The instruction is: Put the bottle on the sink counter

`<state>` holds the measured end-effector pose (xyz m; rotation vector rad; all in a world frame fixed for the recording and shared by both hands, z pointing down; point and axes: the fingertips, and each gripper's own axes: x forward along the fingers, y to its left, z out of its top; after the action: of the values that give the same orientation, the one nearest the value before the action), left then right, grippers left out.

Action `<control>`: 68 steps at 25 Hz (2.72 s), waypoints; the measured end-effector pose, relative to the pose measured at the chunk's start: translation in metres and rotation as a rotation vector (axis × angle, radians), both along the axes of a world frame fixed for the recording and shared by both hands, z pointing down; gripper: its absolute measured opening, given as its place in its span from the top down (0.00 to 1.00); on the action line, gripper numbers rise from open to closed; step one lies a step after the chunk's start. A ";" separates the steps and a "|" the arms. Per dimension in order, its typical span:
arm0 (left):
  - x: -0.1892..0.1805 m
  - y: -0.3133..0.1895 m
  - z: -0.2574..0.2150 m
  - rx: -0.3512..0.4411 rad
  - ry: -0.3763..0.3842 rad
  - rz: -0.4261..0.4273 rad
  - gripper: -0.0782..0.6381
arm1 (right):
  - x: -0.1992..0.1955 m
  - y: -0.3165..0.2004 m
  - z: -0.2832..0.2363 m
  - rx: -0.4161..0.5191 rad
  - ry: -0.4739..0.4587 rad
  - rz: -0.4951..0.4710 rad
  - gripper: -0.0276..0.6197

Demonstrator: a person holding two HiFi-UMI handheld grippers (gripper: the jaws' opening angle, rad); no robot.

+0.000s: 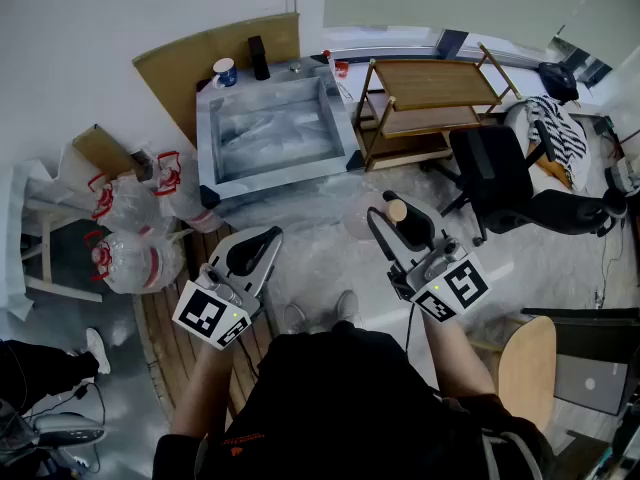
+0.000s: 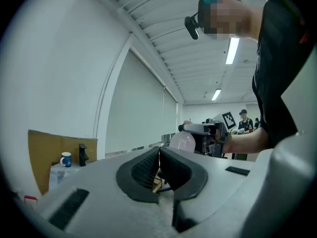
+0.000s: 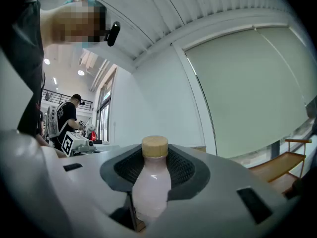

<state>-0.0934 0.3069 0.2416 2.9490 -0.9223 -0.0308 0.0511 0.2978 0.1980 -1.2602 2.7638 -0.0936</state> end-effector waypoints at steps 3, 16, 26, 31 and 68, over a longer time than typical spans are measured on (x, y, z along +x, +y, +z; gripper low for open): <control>0.002 -0.001 0.002 -0.001 -0.001 0.001 0.87 | 0.002 -0.001 0.002 -0.004 -0.012 0.000 0.75; 0.029 -0.011 0.003 -0.002 -0.014 -0.015 0.87 | 0.026 -0.013 0.006 -0.009 -0.026 -0.026 0.75; 0.082 -0.011 0.005 0.003 -0.019 -0.045 0.87 | 0.075 -0.019 0.008 -0.008 -0.030 -0.070 0.75; 0.102 -0.012 0.006 0.001 -0.020 -0.060 0.87 | 0.091 -0.023 0.008 -0.002 -0.029 -0.092 0.75; 0.034 -0.241 0.047 -0.069 0.008 -0.007 0.87 | 0.033 -0.247 0.048 -0.078 0.015 -0.011 0.75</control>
<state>-0.0596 0.0660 0.2882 2.8799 -0.9141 -0.0109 0.0845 0.0511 0.2457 -1.2688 2.8059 -0.1959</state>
